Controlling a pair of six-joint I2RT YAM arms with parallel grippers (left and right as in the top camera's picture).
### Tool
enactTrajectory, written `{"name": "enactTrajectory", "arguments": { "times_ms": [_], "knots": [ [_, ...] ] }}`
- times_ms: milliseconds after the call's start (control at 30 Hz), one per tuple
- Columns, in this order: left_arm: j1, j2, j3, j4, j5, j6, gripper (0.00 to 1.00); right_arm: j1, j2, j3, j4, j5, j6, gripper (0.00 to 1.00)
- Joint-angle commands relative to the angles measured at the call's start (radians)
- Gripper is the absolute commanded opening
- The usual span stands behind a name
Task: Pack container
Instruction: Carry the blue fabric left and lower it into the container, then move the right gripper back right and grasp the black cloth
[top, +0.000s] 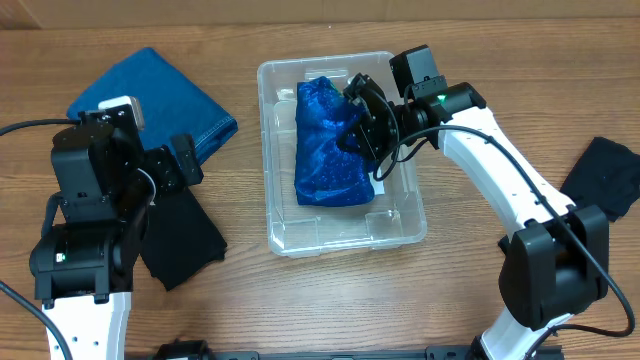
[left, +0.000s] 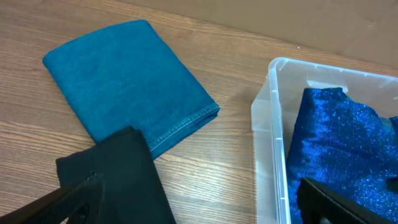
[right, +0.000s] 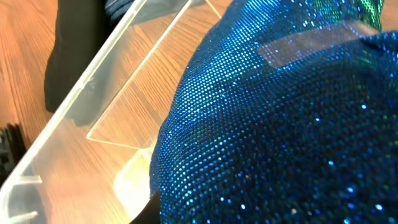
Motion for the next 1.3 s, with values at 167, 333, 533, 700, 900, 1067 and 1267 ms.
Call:
{"name": "enactTrajectory", "arguments": {
  "times_ms": [167, 333, 533, 700, 900, 1067, 1267],
  "knots": [
    [-0.006, 0.006, 0.022, -0.022, -0.002, 0.020, 1.00, 0.053, -0.005, 0.022, 0.119, 0.185, -0.059, 0.79],
    [-0.006, 0.006, 0.022, -0.029, 0.008, 0.020, 1.00, 0.048, -0.007, 0.023, 0.137, 0.307, 0.050, 1.00],
    [-0.006, 0.006, 0.022, -0.035, 0.008, 0.021, 1.00, 0.050, -0.130, 0.117, 0.031, 0.336, 0.085, 1.00],
    [-0.006, 0.006, 0.022, -0.036, 0.008, 0.020, 1.00, -0.049, -0.330, 0.187, -0.141, 0.638, 0.442, 1.00],
    [-0.006, 0.006, 0.022, -0.036, 0.008, 0.020, 1.00, -0.271, -0.347, 0.106, -0.549, 0.616, 0.525, 0.63],
    [-0.006, 0.006, 0.022, -0.036, 0.008, 0.020, 1.00, -0.258, -0.344, -0.104, -0.520, 0.507, 0.525, 0.35],
    [-0.006, 0.006, 0.022, -0.036, 0.008, 0.020, 1.00, -0.254, -0.342, -0.321, -0.399, 0.257, 0.385, 0.35]
  ]
}}
